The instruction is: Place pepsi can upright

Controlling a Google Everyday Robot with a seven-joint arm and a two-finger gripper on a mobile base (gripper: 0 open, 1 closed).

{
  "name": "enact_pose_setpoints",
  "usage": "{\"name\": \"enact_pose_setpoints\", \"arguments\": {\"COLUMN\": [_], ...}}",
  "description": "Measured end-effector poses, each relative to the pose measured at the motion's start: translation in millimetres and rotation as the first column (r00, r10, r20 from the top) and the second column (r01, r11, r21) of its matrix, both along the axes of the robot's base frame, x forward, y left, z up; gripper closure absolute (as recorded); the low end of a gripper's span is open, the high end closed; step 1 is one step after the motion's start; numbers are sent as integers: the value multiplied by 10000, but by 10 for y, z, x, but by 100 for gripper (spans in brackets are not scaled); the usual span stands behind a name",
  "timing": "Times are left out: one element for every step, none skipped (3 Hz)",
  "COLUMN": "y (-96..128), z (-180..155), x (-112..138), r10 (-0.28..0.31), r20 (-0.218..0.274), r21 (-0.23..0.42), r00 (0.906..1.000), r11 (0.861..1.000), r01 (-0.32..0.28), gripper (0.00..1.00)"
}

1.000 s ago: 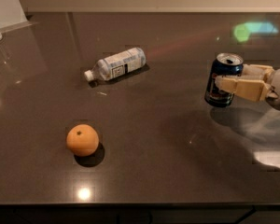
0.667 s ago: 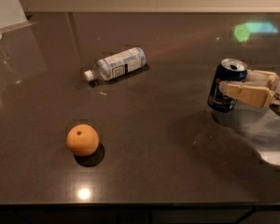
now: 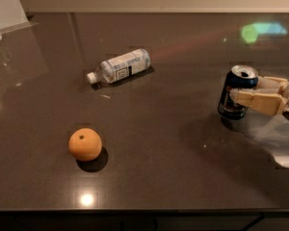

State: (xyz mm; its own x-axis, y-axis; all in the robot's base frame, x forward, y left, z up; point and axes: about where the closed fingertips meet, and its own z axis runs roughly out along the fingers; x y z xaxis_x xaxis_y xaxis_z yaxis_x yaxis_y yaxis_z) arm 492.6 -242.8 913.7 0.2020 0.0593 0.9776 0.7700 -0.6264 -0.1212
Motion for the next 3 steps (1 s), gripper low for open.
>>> {"name": "enact_pose_setpoints", "arguments": {"y": [-26,-41,-53], "z": [-45,-94,-139], "x": [-15,-23,-34], "r10": [118,182,269], "r20": [142,312,337], "r21": [-135,-92,165], "r00": [9998,9993,9991], "r11": [9998,9998,9995], "r01": [-117,-179,-274], "gripper": [100,100,87]}}
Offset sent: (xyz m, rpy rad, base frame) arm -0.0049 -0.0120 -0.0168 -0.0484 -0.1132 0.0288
